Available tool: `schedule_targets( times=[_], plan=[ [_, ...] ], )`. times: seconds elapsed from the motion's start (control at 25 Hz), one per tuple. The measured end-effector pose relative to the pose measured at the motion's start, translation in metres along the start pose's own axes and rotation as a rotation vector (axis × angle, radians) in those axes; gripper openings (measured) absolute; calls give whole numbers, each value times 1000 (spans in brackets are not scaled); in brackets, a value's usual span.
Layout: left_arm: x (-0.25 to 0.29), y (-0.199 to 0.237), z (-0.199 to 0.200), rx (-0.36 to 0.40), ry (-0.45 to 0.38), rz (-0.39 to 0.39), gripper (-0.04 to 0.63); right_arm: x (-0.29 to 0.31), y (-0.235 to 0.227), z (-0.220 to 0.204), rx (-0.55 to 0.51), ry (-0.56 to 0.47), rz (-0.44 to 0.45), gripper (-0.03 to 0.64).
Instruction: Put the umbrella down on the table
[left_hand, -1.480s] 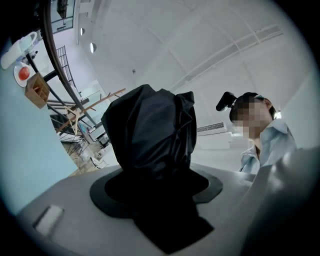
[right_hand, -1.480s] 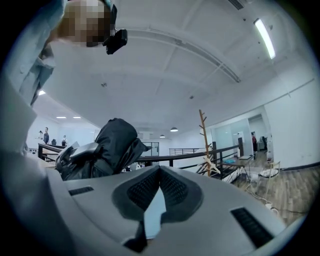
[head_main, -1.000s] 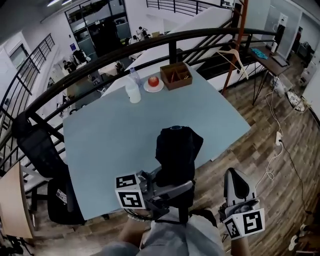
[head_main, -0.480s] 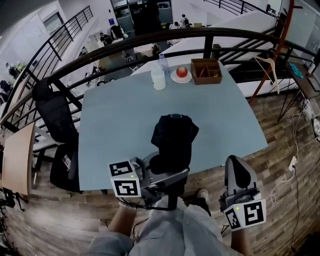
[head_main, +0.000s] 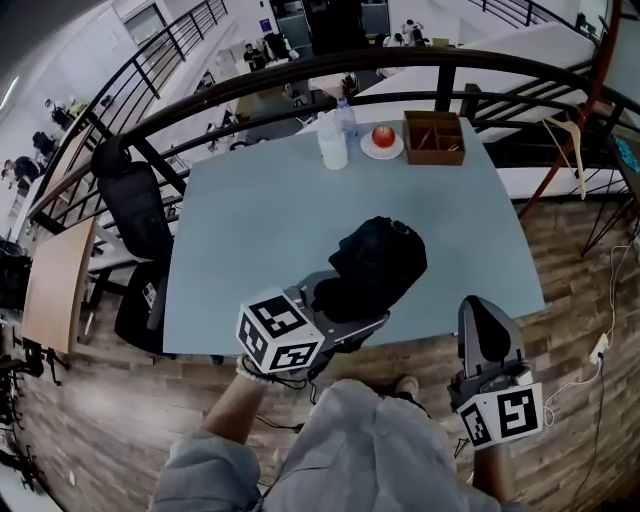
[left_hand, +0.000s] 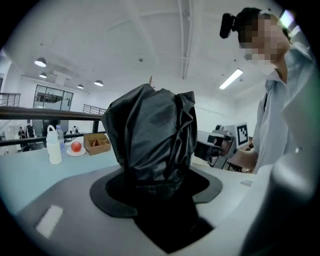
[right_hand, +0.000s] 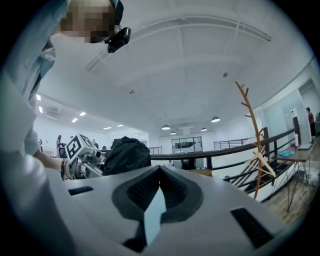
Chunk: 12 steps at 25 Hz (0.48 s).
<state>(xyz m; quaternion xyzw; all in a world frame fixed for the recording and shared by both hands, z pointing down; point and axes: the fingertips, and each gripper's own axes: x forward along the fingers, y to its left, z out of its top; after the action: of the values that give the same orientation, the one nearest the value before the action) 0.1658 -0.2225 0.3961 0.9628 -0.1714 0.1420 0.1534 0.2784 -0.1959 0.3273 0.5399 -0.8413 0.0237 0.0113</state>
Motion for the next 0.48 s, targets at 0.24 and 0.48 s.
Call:
schedule_targets(
  times=[0.24,0.48],
  plan=[
    [59,17,-39,82,202,37,279,-7,-34,-5,3,6,7,-4],
    [107,33,-88,131,383,64,279,-14,-58,-15,3,32,23,-5]
  ],
)
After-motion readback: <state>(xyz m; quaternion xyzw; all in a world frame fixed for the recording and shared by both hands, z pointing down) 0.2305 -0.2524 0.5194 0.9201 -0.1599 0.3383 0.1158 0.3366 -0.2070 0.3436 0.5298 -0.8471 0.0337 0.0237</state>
